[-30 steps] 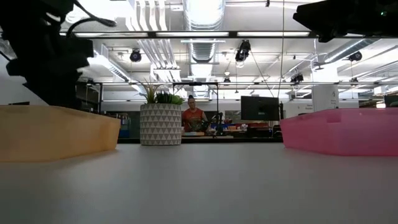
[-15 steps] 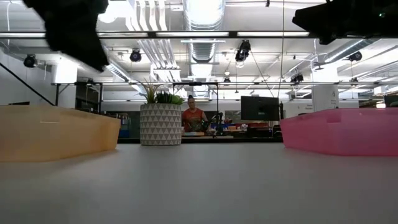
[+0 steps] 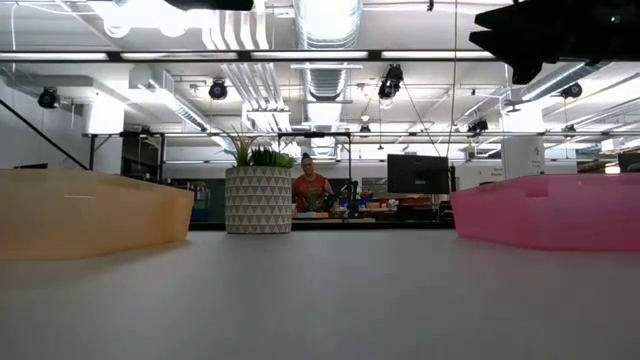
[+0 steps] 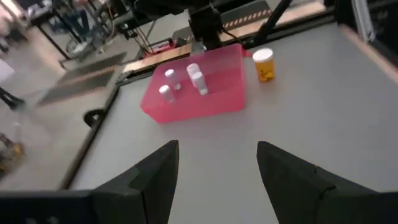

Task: Pick and place medicine bottles into bin by pill shape (circle, oval)
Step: Put the orange capsule bottle into the orange bin

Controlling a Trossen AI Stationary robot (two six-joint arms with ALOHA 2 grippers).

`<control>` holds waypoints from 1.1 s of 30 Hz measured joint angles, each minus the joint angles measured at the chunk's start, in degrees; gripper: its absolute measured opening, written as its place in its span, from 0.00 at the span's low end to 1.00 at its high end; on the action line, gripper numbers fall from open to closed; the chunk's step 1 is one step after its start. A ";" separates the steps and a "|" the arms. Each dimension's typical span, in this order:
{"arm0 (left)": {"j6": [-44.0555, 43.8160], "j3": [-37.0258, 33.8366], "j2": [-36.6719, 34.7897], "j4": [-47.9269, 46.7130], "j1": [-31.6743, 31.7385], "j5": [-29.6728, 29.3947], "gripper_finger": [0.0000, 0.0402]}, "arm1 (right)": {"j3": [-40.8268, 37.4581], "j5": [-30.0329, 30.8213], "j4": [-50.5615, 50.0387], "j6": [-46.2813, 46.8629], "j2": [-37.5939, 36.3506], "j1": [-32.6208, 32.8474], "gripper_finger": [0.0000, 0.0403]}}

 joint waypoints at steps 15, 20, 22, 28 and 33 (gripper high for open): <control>12.75 -0.15 -0.26 -0.67 0.07 -2.53 0.50 | 8.64 -10.84 -13.96 27.15 2.89 0.52 0.44; 13.29 -0.15 -0.28 -1.45 0.07 -4.41 0.50 | 17.88 -11.06 -32.41 35.94 8.14 3.08 0.44; 13.26 -0.20 -0.28 -2.47 0.07 -6.58 0.50 | 21.65 -11.10 -39.25 39.97 11.05 4.71 0.44; 12.85 -0.47 -0.31 -2.40 0.07 -9.65 0.50 | 32.39 -11.17 -56.49 53.12 21.09 10.62 0.44; 12.80 -1.05 -0.32 -2.38 0.07 -9.65 0.50 | 41.62 -14.77 -72.54 66.44 29.54 15.16 0.44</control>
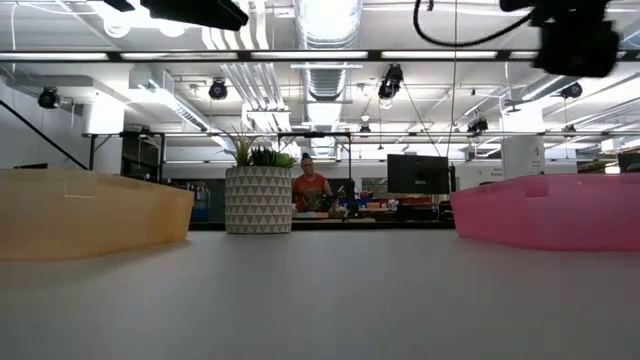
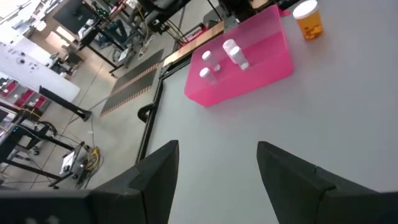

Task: Pick and place medicine bottles into bin by pill shape (circle, oval)
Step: Put the orange capsule bottle into the orange bin

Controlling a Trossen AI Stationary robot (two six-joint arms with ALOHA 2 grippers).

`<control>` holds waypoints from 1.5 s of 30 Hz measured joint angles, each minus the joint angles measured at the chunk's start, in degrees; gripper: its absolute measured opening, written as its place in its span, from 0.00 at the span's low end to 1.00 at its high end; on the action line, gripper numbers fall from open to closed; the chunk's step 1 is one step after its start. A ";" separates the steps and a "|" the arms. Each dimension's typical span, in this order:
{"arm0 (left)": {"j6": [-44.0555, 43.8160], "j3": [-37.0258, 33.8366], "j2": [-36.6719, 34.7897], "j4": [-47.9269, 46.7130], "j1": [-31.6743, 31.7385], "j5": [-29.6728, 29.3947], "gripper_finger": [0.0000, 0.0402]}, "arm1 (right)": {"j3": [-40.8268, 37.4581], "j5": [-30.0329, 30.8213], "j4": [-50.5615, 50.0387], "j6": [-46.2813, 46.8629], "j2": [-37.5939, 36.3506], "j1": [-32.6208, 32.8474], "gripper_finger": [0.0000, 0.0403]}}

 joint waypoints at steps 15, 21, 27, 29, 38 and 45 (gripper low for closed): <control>-0.12 -0.19 0.00 0.01 0.00 0.02 0.50 | 16.75 -12.79 -33.99 28.74 21.82 10.28 0.45; -0.17 -0.23 -0.01 0.00 0.00 0.02 0.50 | 16.89 -11.53 -34.83 29.49 24.46 10.76 0.54; -0.19 -0.38 -0.01 0.00 0.00 0.02 0.50 | 13.20 -11.28 -34.55 31.06 24.34 10.76 0.68; -0.21 -0.59 0.00 0.00 0.00 0.02 0.50 | 11.62 -11.26 -33.59 32.14 23.45 10.76 0.72; -0.28 -1.13 0.01 0.00 0.00 0.02 0.50 | 5.22 -11.19 -28.98 35.67 20.99 10.76 0.79; -0.26 -1.26 0.01 0.04 0.00 0.02 0.50 | 2.89 -10.79 -24.80 35.81 21.26 10.76 0.77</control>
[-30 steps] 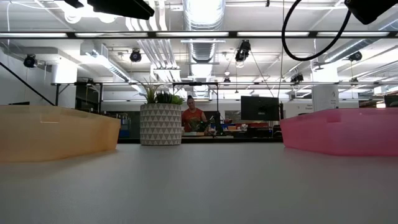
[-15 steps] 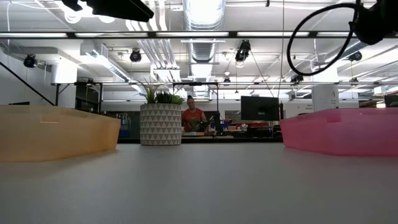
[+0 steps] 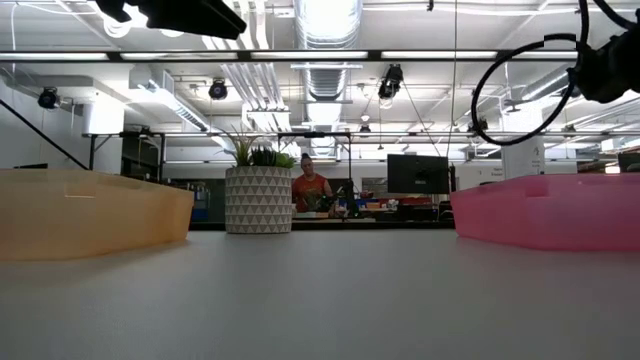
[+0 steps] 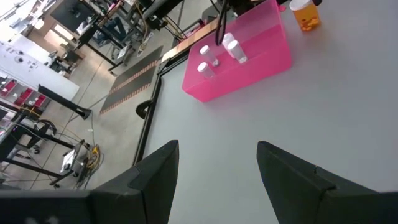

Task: Pick and place medicine bottles into bin by pill shape (circle, oval)
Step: Put the orange capsule bottle into the orange bin

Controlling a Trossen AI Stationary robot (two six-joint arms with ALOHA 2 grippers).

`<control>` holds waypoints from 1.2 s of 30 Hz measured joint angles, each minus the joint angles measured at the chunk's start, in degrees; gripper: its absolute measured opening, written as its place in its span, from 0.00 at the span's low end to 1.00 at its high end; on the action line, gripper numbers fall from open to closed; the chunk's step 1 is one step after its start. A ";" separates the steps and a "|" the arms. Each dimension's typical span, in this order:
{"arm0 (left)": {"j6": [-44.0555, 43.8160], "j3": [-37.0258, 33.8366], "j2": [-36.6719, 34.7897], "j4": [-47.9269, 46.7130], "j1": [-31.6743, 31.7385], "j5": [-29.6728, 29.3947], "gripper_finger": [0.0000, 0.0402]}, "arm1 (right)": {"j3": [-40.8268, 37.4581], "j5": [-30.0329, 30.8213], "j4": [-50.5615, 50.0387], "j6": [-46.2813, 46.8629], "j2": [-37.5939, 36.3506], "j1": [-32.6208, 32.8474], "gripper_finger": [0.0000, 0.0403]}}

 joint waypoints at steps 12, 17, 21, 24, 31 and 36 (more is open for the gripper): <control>0.01 -0.83 0.00 0.09 0.00 0.00 0.50 | -0.40 0.16 1.05 0.79 0.24 0.00 0.59; -0.02 -0.83 0.00 0.09 0.00 0.00 0.50 | -0.42 0.13 1.43 0.76 0.23 0.00 0.52; -1.23 -0.83 0.00 0.11 0.00 0.00 0.50 | 0.00 -0.09 1.80 0.65 -0.11 0.00 0.51; -1.58 -0.83 0.00 0.11 0.00 0.00 0.50 | 2.36 -0.10 2.07 -0.30 -0.20 0.00 0.52; -3.59 -0.83 0.00 0.11 0.00 0.01 0.50 | 7.64 7.13 8.33 -8.99 0.26 -0.84 0.52; -4.44 -0.83 0.00 0.60 0.00 0.02 0.50 | 9.17 14.37 12.15 -19.13 0.28 -4.22 0.52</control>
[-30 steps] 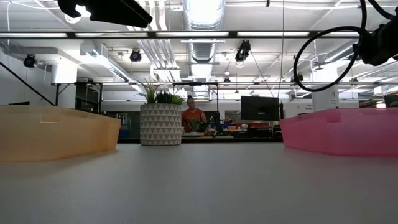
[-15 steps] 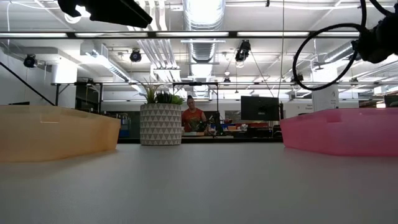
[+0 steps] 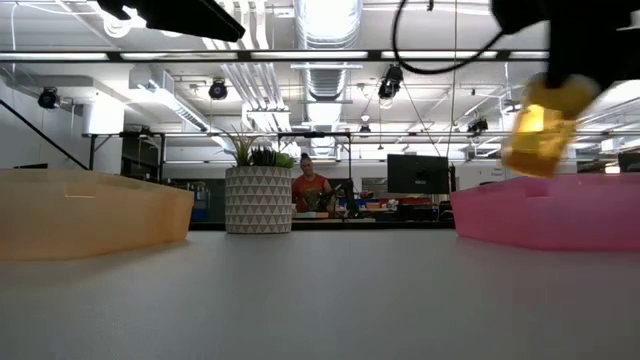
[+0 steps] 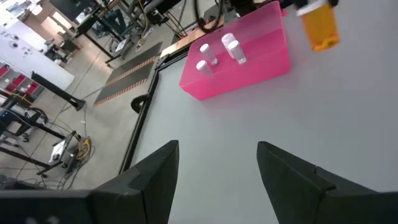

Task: Pick and place medicine bottles into bin by pill shape (circle, oval)
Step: Put the orange capsule bottle into the orange bin

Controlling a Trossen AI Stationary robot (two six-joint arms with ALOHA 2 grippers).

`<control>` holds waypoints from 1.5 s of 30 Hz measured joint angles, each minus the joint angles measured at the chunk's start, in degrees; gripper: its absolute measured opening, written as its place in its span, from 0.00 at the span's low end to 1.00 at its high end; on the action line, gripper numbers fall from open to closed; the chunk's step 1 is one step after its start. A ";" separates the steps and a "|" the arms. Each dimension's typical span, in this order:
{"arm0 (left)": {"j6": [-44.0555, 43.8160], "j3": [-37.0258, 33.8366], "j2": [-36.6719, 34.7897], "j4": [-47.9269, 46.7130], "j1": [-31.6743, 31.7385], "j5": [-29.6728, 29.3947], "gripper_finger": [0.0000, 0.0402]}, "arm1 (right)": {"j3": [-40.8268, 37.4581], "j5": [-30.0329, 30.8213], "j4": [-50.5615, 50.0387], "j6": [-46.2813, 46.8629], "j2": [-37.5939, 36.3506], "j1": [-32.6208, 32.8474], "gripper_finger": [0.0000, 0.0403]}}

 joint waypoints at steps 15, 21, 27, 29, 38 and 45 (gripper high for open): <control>-6.80 -1.15 0.00 2.96 0.00 0.30 0.50 | -0.18 11.97 25.40 -41.21 0.10 -13.86 0.52; -8.80 -2.80 0.02 6.11 0.00 0.47 0.50 | 0.02 11.85 38.16 -53.09 2.55 -17.12 0.53; -9.03 -2.95 1.95 8.09 0.04 0.50 0.50 | 2.01 11.77 43.38 -57.47 7.32 -19.41 0.53; -8.97 -2.93 2.97 8.40 0.35 0.53 0.50 | 3.73 11.78 43.55 -58.27 8.86 -19.85 0.53; -9.00 -2.94 8.55 11.53 3.01 0.36 0.50 | 12.94 10.28 37.34 -62.00 15.96 -20.03 0.53; -8.97 -3.08 10.73 11.34 4.15 0.37 0.50 | 17.84 10.34 32.01 -62.80 19.15 -20.13 0.53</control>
